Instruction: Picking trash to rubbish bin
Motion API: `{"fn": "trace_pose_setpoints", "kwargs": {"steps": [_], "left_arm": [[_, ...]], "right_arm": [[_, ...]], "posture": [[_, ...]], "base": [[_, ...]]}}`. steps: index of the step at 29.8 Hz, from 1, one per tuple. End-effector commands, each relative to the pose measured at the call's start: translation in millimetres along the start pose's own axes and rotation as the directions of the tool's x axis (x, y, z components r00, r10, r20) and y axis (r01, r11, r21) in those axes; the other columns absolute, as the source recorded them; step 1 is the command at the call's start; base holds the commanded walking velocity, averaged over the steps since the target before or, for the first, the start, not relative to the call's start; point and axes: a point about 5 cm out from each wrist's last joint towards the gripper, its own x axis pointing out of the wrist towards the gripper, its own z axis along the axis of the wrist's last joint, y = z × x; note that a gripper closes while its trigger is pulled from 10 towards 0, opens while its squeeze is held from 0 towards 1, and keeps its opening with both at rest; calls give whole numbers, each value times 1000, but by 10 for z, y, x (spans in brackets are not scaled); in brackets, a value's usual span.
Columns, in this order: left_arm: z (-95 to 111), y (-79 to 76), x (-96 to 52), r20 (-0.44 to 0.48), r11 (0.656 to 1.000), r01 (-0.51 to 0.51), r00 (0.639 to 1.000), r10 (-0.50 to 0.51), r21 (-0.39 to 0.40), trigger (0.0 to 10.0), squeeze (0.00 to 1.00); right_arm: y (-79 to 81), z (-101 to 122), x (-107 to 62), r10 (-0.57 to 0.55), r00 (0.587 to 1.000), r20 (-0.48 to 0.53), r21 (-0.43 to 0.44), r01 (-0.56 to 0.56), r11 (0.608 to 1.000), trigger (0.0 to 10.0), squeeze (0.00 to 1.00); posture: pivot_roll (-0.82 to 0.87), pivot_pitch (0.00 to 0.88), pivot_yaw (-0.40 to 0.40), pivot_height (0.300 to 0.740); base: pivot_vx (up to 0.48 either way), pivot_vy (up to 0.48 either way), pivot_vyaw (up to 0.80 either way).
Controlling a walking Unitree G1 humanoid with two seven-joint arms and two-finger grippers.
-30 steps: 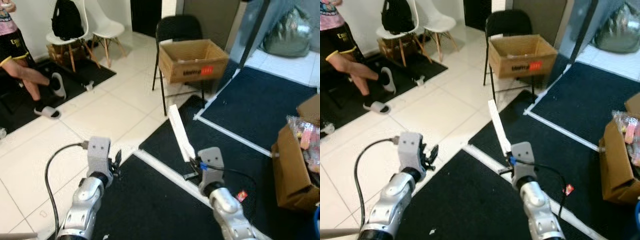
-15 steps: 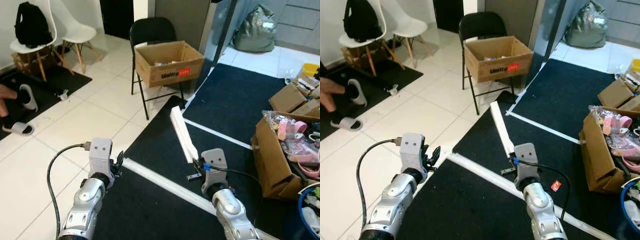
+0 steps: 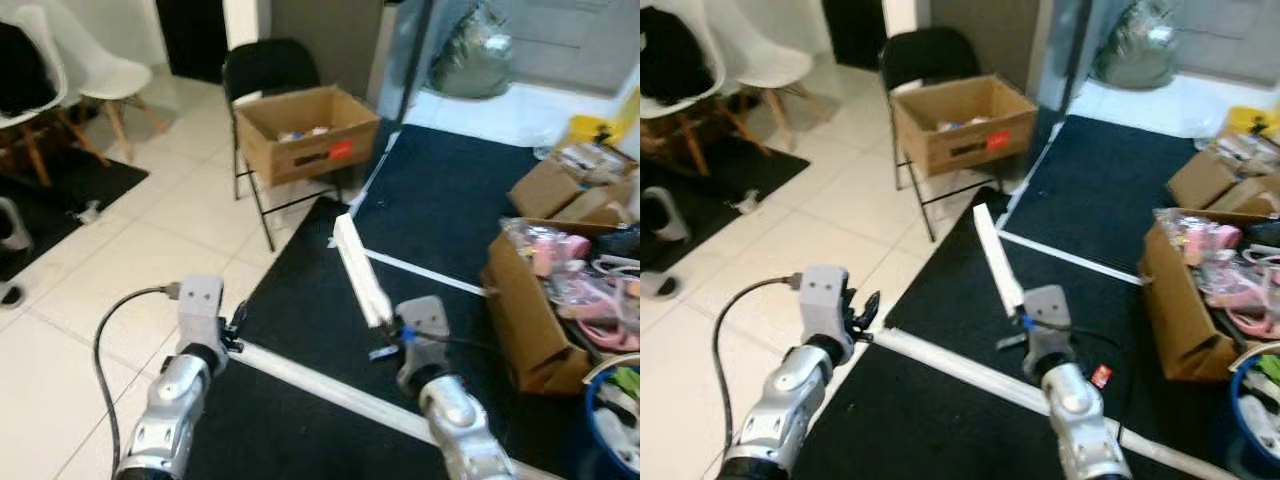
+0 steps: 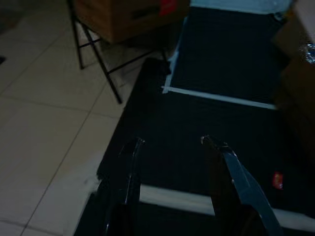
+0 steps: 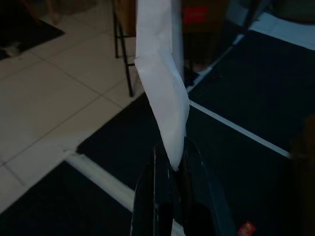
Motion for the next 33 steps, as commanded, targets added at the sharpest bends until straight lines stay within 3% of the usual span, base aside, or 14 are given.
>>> {"fn": "trace_pose_setpoints", "kwargs": {"steps": [1,8,14,15,16,17,18,24,33], "left_arm": [[-61,48,-31,-21,1000,-15,1000,15,0,10000,0],[-64,40,-31,-21,1000,-11,1000,11,-3,10000,0],[-74,62,-42,-23,1000,-11,1000,11,0,10000,0],[-76,73,-46,-23,1000,-12,1000,12,3,10000,0],[-77,99,-55,-24,1000,-16,1000,16,5,10000,0],[-77,99,-55,-24,1000,-16,1000,16,5,10000,0],[-81,119,-66,-24,1000,-20,1000,20,6,10000,0],[-112,132,-90,-31,1000,-21,999,22,7,10000,0],[-123,114,-99,-33,1000,-18,999,18,0,10000,0]], "right_arm": [[77,-49,-12,21,1000,-17,8,-21,1000,10000,0],[44,-71,-16,-1,1000,-23,8,1,1000,10000,0],[-110,-138,-5,-99,994,-44,30,101,994,10000,0],[-194,-166,-5,-146,988,-54,43,149,988,10000,0],[-387,-210,-21,-249,966,-75,77,254,964,10000,0],[-387,-210,-21,-249,966,-75,77,254,964,10000,0],[-546,-234,-47,-319,943,-91,105,328,939,10000,0],[-700,-251,-97,-364,926,-101,107,374,921,10000,0],[-688,-300,-114,-363,926,-108,111,374,921,10000,0]], "posture": [[-16,90,26,740],[-17,90,27,740],[-18,92,27,740],[-16,94,25,740],[-14,96,23,740],[-14,96,23,740],[-14,96,21,740],[-19,100,19,740],[-21,104,16,740]], "base": [[285,0,0],[283,0,0],[282,0,0],[285,0,0],[281,0,0],[281,0,0],[281,0,0],[279,0,0],[280,0,0]]}}
